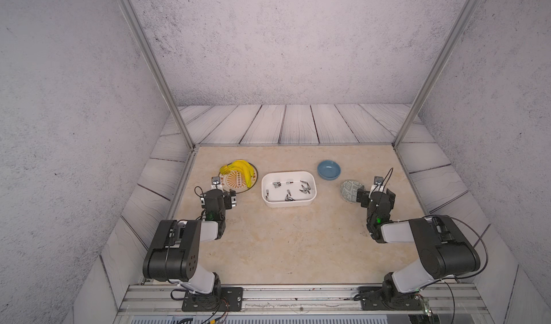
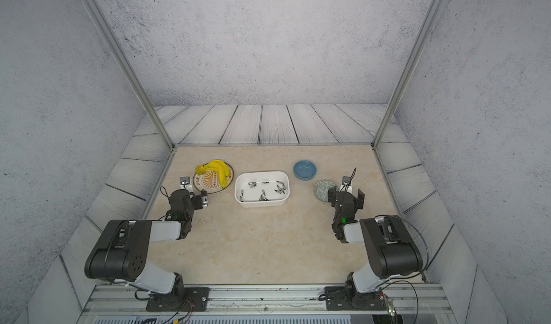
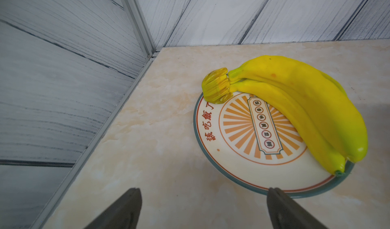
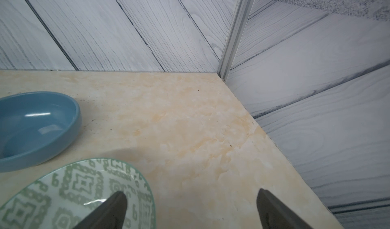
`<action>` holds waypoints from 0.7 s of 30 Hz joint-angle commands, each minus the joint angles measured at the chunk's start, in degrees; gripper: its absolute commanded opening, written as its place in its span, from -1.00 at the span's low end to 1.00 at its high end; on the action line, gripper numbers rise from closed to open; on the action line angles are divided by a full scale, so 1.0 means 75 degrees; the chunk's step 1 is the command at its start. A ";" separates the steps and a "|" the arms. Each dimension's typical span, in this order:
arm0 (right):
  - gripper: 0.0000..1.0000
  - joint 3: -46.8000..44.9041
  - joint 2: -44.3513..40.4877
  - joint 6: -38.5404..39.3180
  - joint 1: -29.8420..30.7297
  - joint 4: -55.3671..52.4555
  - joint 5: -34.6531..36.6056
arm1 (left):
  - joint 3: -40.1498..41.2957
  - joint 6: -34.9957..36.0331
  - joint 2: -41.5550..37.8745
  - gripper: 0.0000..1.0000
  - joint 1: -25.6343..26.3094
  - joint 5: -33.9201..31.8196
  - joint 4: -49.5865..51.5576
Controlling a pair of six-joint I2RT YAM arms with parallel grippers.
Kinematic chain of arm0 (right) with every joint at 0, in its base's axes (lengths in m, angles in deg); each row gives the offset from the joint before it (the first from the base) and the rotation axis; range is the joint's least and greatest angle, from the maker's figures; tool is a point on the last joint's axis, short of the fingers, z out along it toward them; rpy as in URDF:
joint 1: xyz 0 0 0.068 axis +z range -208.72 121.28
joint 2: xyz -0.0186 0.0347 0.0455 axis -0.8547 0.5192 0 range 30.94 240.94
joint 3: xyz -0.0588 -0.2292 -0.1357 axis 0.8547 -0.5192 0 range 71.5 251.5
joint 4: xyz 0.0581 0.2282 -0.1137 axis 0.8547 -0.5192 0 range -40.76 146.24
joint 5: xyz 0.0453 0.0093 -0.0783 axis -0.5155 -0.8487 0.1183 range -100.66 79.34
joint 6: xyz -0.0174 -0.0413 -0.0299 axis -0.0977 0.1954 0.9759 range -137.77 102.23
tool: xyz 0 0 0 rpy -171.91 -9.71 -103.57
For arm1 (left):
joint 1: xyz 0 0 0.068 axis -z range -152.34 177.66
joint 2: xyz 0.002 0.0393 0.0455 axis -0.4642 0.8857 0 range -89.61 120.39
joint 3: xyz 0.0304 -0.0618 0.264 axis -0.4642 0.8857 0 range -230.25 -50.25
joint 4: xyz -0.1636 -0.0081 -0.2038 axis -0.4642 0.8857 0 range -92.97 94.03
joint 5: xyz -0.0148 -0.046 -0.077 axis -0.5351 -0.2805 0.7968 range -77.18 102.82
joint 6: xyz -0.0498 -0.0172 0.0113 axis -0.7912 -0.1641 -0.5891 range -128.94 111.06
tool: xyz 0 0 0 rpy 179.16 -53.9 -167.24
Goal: Put the bit on the desktop into the storage box
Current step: Reset both arms
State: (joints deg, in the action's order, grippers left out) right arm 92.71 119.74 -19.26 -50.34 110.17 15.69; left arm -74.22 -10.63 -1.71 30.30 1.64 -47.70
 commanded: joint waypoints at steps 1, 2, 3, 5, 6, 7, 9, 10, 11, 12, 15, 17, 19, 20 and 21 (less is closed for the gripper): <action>1.00 0.0043 -0.0126 -0.0126 -0.0033 -0.0355 -0.0068 | -0.0144 -0.0047 -0.0048 0.97 -0.0055 -0.0088 0.0048; 1.00 0.0053 -0.0102 -0.0123 -0.0039 -0.0344 -0.0062 | -0.0141 -0.0048 -0.0048 0.97 -0.0057 -0.0082 0.0055; 1.00 0.0081 -0.0107 -0.0120 -0.0039 -0.0406 -0.0067 | -0.0144 -0.0050 -0.0048 0.97 -0.0056 -0.0088 0.0057; 1.00 0.0122 -0.0091 -0.0129 -0.0051 -0.0462 -0.0079 | -0.0144 -0.0044 -0.0048 0.97 -0.0049 -0.0086 0.0054; 1.00 0.0125 -0.0095 -0.0139 -0.0045 -0.0480 -0.0080 | -0.0144 -0.0055 -0.0049 0.97 -0.0047 -0.0086 0.0056; 1.00 0.0136 -0.0096 -0.0145 -0.0063 -0.0486 -0.0091 | -0.0144 -0.0047 -0.0048 0.97 -0.0053 -0.0081 0.0057; 1.00 0.0148 -0.0097 -0.0150 -0.0068 -0.0521 -0.0103 | -0.0144 -0.0049 -0.0048 0.97 -0.0050 -0.0084 0.0064; 1.00 0.0160 -0.0096 -0.0158 -0.0068 -0.0543 -0.0104 | -0.0144 -0.0044 -0.0052 0.97 -0.0054 -0.0083 0.0064; 1.00 0.0170 -0.0096 -0.0158 -0.0074 -0.0564 -0.0115 | -0.0144 -0.0055 -0.0043 0.97 -0.0053 -0.0091 0.0065; 1.00 0.0182 -0.0095 -0.0170 -0.0084 -0.0585 -0.0126 | -0.0153 -0.0053 -0.0047 0.97 -0.0054 -0.0085 0.0061; 1.00 0.0207 -0.0091 -0.0175 -0.0098 -0.0628 -0.0138 | -0.0180 -0.0058 -0.0024 0.97 -0.0060 -0.0066 0.0108; 1.00 0.0207 -0.0087 -0.0175 -0.0097 -0.0625 -0.0150 | -0.0180 -0.0067 -0.0027 0.97 -0.0070 -0.0057 0.0106; 1.00 0.0207 -0.0095 -0.0179 -0.0094 -0.0628 -0.0150 | -0.0180 -0.0067 -0.0026 0.97 -0.0066 -0.0056 0.0114; 1.00 0.0207 -0.0099 -0.0176 -0.0109 -0.0627 -0.0150 | -0.0180 -0.0067 -0.0027 0.97 -0.0061 -0.0055 0.0105; 1.00 0.0207 -0.0100 -0.0186 -0.0110 -0.0628 -0.0150 | -0.0169 -0.0056 -0.0037 0.97 -0.0069 -0.0065 0.0094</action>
State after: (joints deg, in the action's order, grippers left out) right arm 93.41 119.74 -19.90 -50.82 105.89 14.82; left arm -74.32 -10.68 -1.71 30.30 1.64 -46.89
